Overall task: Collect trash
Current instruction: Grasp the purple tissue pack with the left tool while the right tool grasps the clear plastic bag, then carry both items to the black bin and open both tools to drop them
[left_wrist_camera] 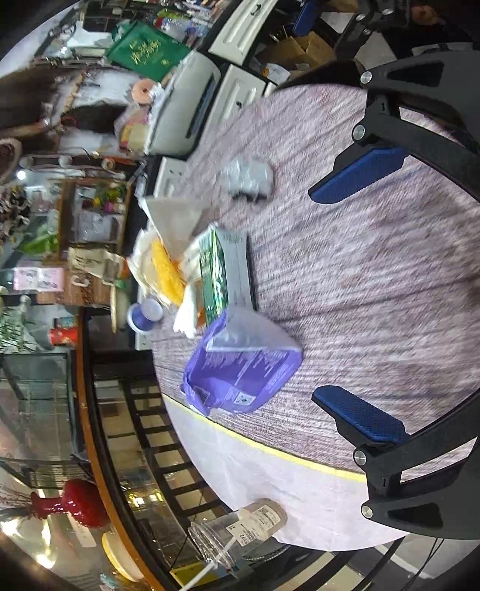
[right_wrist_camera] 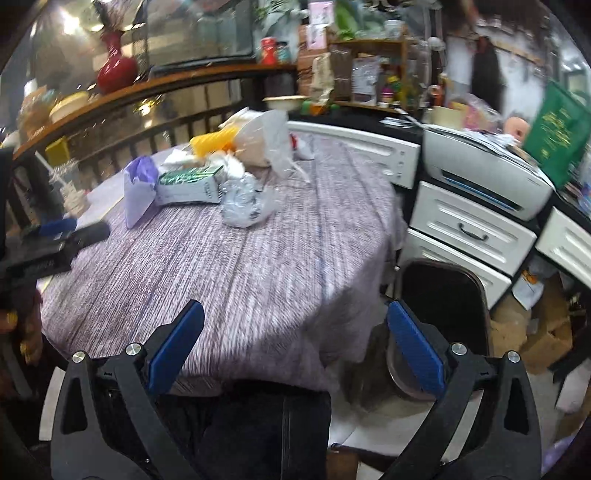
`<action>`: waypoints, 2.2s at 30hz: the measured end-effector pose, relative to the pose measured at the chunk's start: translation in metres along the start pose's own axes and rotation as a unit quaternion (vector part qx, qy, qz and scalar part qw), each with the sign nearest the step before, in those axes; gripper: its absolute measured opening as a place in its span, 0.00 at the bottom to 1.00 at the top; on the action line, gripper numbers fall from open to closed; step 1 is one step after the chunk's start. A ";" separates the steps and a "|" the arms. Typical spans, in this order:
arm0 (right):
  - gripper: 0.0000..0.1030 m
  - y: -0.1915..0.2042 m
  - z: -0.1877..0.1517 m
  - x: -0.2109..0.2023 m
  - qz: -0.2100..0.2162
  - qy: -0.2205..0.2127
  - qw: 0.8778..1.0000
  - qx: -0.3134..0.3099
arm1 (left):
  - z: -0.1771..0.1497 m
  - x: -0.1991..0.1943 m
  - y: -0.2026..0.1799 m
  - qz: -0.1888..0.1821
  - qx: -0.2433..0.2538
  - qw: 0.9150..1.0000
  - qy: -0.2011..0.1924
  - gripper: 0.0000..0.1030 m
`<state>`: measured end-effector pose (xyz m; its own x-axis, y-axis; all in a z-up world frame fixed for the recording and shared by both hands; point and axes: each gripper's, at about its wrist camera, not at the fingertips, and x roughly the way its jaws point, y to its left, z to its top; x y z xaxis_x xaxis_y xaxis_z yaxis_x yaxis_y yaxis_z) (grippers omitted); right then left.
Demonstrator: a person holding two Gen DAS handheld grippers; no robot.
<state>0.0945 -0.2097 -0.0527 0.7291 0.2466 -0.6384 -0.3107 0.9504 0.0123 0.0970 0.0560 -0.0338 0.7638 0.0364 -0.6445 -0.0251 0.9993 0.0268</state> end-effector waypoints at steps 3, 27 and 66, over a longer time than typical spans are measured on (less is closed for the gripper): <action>0.95 0.007 0.010 0.007 0.012 -0.002 1.000 -0.014 | 0.016 0.026 0.009 0.007 -0.003 0.999 0.036 0.95; 0.95 0.024 0.069 0.082 0.087 0.041 0.992 -0.085 | 0.048 0.067 0.044 0.015 -0.068 0.996 0.060 0.31; 0.46 -0.048 0.066 0.044 0.079 0.002 0.997 -0.002 | 0.040 -0.046 -0.015 -0.032 -0.007 0.994 -0.108 0.14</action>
<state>0.1817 -0.2323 -0.0307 0.6684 0.3924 -0.6319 -0.4240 0.8990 0.1099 0.0879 0.0388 0.0259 0.8849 -0.0271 -0.4650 0.0195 0.9996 -0.0212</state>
